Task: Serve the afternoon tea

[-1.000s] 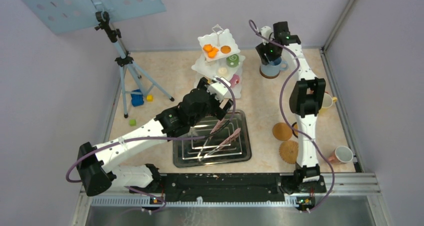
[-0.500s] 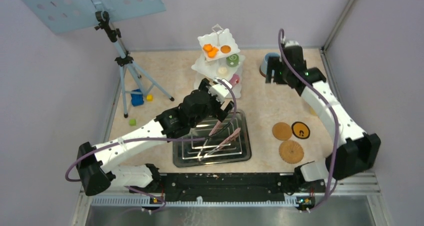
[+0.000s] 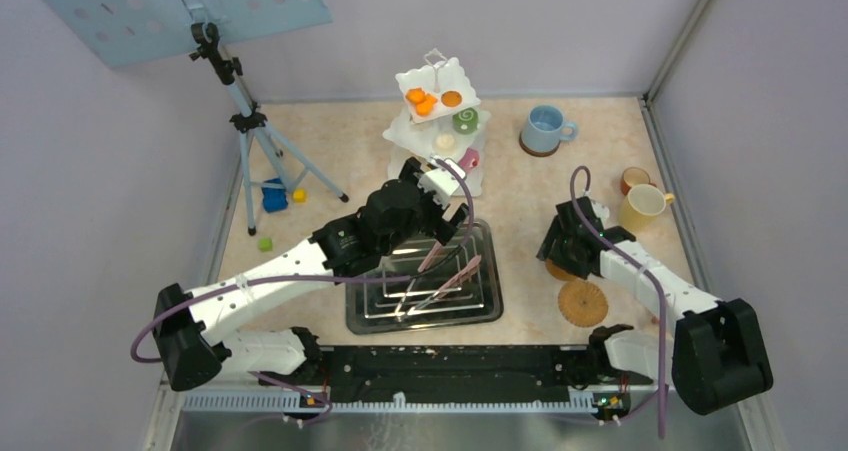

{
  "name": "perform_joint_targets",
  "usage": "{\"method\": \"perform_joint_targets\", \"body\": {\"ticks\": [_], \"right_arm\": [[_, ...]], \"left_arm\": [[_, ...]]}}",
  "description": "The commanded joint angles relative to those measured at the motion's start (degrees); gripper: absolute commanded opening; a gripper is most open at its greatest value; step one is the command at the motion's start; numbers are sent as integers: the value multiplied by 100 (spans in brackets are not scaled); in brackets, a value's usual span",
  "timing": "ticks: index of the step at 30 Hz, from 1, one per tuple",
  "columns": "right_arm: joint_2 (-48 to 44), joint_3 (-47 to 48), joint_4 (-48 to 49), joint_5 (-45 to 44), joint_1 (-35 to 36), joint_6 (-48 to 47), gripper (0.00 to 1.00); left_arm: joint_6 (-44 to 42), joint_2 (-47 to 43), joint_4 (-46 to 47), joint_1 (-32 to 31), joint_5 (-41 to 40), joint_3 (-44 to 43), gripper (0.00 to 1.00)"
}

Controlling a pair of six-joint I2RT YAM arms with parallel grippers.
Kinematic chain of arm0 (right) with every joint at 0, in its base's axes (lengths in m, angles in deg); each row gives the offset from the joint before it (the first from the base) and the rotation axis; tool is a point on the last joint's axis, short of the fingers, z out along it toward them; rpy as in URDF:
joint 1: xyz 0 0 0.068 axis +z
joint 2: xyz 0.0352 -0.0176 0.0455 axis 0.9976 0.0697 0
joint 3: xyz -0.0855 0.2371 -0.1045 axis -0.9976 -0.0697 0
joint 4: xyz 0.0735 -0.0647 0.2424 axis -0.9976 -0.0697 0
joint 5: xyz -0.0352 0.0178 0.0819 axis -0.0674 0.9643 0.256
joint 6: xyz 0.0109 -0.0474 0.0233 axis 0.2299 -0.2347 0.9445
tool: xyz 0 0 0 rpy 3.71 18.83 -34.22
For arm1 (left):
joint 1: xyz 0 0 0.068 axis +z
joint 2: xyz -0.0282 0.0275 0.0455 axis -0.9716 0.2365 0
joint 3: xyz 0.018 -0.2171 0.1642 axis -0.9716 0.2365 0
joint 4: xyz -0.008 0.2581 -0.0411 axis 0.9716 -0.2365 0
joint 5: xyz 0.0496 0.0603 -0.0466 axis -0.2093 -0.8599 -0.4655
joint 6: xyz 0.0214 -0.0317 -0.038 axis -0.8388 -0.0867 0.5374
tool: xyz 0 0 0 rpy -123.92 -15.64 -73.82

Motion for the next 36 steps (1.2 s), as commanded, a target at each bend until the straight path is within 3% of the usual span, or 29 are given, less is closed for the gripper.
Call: {"method": "perform_joint_targets", "body": {"ticks": [1,9,18,27,36], "right_arm": [[-90,-320,1275,-197,-10,427,65],[792,-408,2697,-636,-15,260,58],[2412,588,4053,-812,-85,-316,57],[3819,2065,3991,-751,-523,-429,57],[4394,2900,3742,-840,-741,-555,57]], "left_arm": [[99,-173,264,-33,68,-24,99],[71,-211,264,-33,25,-9,99],[22,-285,273,-31,-35,11,99],[-9,-351,288,-33,-67,32,99],[-19,-352,300,-30,-58,38,99]]}}
